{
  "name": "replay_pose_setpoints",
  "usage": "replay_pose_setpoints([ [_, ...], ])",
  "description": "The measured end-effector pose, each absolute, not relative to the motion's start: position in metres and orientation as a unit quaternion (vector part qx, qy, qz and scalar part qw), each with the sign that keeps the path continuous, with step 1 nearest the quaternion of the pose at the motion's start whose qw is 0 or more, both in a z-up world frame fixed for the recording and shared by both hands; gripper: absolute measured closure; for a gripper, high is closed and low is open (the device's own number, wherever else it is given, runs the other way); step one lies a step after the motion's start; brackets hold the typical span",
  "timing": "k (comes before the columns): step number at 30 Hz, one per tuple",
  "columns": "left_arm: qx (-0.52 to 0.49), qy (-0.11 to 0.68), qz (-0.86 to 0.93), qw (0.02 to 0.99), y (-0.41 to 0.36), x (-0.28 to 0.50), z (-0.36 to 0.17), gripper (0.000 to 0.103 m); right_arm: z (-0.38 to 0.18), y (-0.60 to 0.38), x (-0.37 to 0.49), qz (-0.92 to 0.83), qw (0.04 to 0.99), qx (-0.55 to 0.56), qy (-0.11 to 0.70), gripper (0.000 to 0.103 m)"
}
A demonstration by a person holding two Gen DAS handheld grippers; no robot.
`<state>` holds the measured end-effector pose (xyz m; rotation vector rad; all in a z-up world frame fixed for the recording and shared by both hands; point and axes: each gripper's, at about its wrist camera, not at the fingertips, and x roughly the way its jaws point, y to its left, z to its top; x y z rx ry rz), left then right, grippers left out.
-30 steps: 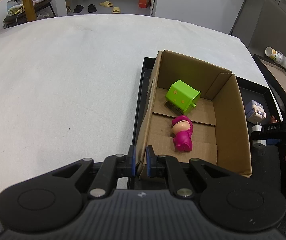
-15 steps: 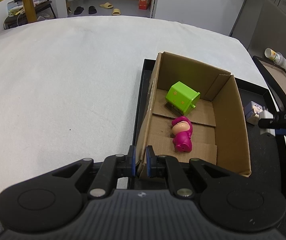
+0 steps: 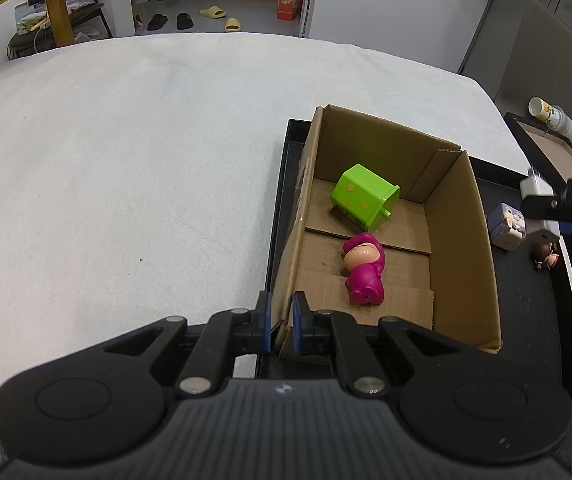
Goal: Organize rigid objects
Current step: 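Lift the white charger with the right gripper over the cardboard box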
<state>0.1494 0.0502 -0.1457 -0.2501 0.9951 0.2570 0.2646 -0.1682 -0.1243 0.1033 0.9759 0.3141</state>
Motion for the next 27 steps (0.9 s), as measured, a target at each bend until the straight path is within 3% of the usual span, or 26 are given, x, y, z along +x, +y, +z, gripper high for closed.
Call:
replay_pose_setpoints([
  [12,-0.121,0.475,0.122,0.863,0.050,0.150,-0.146,0.093,-0.105,-0.133,0.259,0.197,0.871,0.043,0.448,0.067],
  [27,-0.130,0.474,0.116,0.863,0.052,0.149,-0.147,0.093,-0.122,-0.090,0.263,0.221,0.858,0.005,0.464,0.067],
])
